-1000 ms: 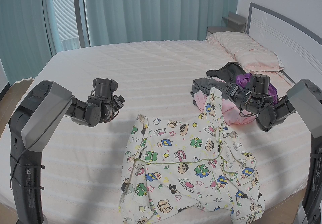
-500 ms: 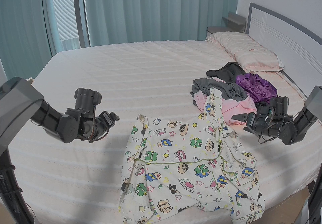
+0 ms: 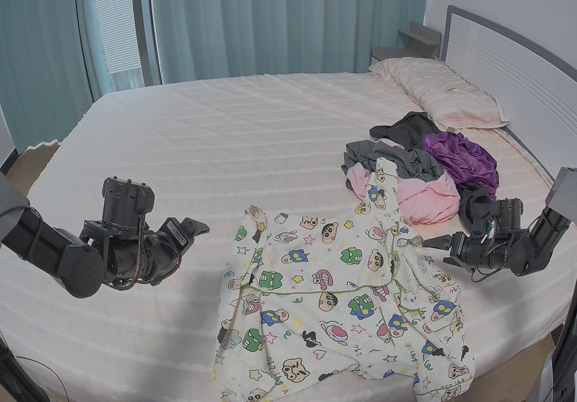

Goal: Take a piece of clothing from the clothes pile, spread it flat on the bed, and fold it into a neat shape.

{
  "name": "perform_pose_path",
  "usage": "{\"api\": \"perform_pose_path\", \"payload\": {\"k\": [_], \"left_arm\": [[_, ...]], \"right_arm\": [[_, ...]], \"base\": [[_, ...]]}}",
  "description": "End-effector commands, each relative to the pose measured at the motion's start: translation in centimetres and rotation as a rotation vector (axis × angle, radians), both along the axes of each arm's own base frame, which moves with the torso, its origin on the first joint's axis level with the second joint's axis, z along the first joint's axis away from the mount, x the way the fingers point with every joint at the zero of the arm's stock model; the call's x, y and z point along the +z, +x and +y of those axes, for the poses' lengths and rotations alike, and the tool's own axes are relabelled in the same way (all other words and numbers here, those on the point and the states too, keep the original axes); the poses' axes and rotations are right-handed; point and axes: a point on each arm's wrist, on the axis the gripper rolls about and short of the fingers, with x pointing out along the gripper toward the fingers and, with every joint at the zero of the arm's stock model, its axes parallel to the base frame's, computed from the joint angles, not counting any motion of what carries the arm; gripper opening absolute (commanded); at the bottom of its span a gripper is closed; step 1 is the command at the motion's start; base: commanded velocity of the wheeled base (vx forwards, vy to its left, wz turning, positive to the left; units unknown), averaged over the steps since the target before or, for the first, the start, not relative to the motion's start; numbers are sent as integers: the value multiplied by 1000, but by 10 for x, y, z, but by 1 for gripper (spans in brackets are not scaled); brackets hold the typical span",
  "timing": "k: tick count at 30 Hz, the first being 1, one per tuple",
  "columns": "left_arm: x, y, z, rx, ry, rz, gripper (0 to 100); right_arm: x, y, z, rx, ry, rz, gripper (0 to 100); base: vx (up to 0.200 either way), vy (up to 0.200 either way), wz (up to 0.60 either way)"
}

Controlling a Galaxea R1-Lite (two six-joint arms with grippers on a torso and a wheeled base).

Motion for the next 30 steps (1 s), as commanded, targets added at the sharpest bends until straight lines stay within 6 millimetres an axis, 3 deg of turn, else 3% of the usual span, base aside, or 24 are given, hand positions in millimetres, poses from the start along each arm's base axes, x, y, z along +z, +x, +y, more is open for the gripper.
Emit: {"api": "perform_pose_path", "payload": {"k": [1,9,10,20,28,30], "left_arm": [[-3,-12,-5,-25,-6,-6,100],[-6,-13,-7,-33,-3,3,100],[-6,-13,-7,-32,-4,3,100],[-7,-12,-7,-20,-19,10,100],[-10,-15,-7,-19,-14,23,100],[-12,-14,-7,-19,-11,32,100]], "right_arm": [[-20,2,-3,6,15,52,100],[-30,2,-1,19,28,90,100],[-30,3,-1,19,31,89,0],[-25,-4,-12,-18,38,85,0],[-8,-22,-49,-128,31,55,0],[-5,-31,-67,-188,31,50,0]], "base": [[0,0,0],[0,0,0],[0,0,0],[0,0,0],[0,0,0],[0,0,0]]}}
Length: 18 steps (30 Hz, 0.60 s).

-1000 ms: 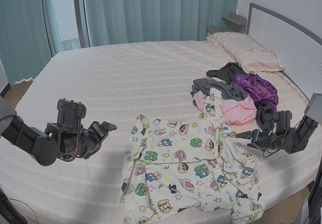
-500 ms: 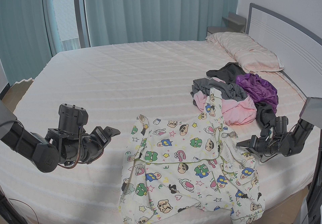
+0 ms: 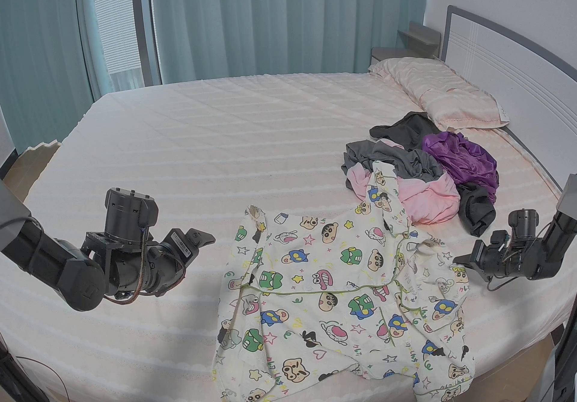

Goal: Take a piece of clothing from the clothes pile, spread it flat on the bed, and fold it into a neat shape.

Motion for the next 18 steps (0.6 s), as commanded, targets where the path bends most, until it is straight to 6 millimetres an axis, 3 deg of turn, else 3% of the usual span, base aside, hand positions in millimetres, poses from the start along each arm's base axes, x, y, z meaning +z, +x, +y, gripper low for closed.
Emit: {"api": "perform_pose_path", "payload": {"k": [1,3,4,5,15,16,18], "left_arm": [[-5,0,0,0,7,18,100],[-5,0,0,0,7,18,100],[-10,1,0,0,13,34,100],[-11,2,-1,-1,15,35,100],[-16,3,-1,1,20,51,100],[-16,3,-1,1,20,51,100],[-18,4,-1,1,22,57,100]], "right_arm": [[12,-15,-24,-82,-8,-21,0],[12,-15,-24,-82,-8,-21,0],[8,-27,-40,-140,-13,-28,0],[7,-30,-43,-152,-13,-34,0],[-1,-38,-51,-194,-30,-94,0],[-2,-39,-50,-193,-30,-90,100],[-4,-40,-50,-190,-29,-84,100]], "base": [[0,0,0],[0,0,0],[0,0,0],[0,0,0],[0,0,0],[0,0,0],[0,0,0]]}}
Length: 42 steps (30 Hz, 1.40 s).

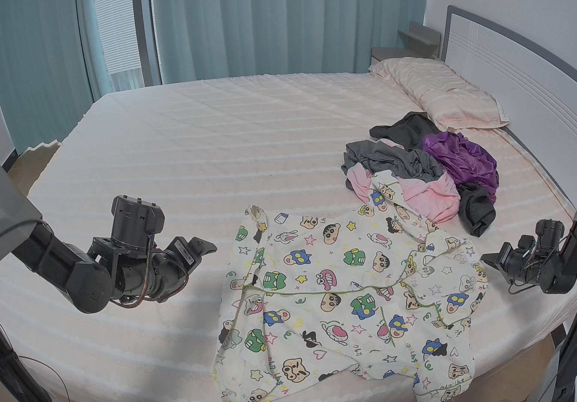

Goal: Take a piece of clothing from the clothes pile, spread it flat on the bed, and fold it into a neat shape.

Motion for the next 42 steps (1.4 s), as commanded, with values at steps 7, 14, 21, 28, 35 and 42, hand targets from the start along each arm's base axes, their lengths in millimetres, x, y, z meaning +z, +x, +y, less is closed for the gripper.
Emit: {"api": "perform_pose_path", "payload": {"k": [7,14,21,28,35,42], "left_arm": [[-4,13,-5,-3,-5,-10,100],[-25,33,-39,-95,-5,-20,100],[-49,59,-80,-157,165,-45,100],[-70,72,-101,-152,332,-38,100],[-88,83,-108,-168,519,-69,100],[-96,91,-103,-153,566,-59,100]], "right_arm": [[18,-10,1,-16,-7,-36,100],[42,-27,30,-8,92,-45,100],[47,-34,43,23,98,-41,100],[47,-36,45,26,96,-36,100],[47,-38,50,45,94,-35,100],[48,-39,50,46,93,-37,100]], "base": [[0,0,0],[0,0,0],[0,0,0],[0,0,0],[0,0,0],[0,0,0]]}}
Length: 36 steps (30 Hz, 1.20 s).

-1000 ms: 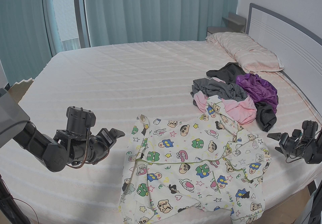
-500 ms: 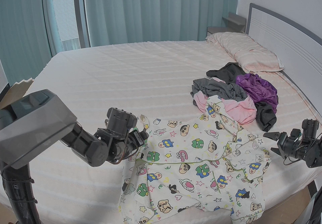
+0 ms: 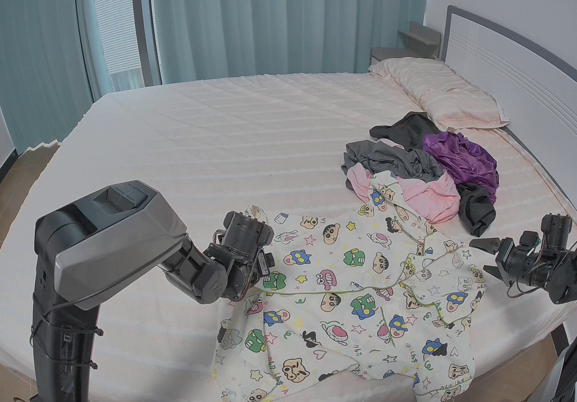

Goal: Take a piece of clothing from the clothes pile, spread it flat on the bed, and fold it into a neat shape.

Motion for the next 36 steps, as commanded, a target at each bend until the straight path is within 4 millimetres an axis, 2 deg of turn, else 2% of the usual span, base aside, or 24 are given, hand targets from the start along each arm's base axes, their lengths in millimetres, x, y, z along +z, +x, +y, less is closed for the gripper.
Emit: {"api": "perform_pose_path", "payload": {"k": [1,4,7,9,10,11,12,13,16,22,25,29,30,34,36], "left_arm": [[-13,5,8,14,40,25,100],[-13,11,22,50,71,21,100],[-9,25,53,130,89,12,100],[-9,25,53,130,89,12,100],[4,35,83,205,79,-10,100],[9,39,95,234,72,-20,100],[9,39,95,234,72,-20,100],[16,42,113,276,62,-33,100],[24,42,137,303,28,-28,100],[26,40,178,349,-17,1,100],[31,37,190,346,-57,5,100],[39,29,190,282,-130,18,100],[42,21,186,227,-190,38,100],[42,12,178,160,-272,79,100],[36,3,172,82,-340,133,100]], "right_arm": [[1,0,1,3,-1,-4,100],[1,-1,0,1,-1,-4,100],[1,0,0,2,-2,-4,100],[1,0,0,2,-2,-4,100],[1,-1,1,4,-2,-3,100],[1,-1,0,2,-2,-3,100],[1,-1,0,2,-2,-3,100],[1,-1,0,2,-2,-3,100],[1,-1,1,3,0,-2,100],[1,-1,1,3,0,-2,100],[0,-1,1,5,3,-1,100],[0,-1,1,2,6,3,100],[0,-1,1,1,7,2,100],[0,-1,1,2,9,4,100],[0,-1,1,2,9,4,100]], "base": [[0,0,0],[0,0,0],[0,0,0],[0,0,0],[0,0,0],[0,0,0],[0,0,0],[0,0,0],[0,0,0],[0,0,0],[0,0,0],[0,0,0],[0,0,0],[0,0,0],[0,0,0]]}}
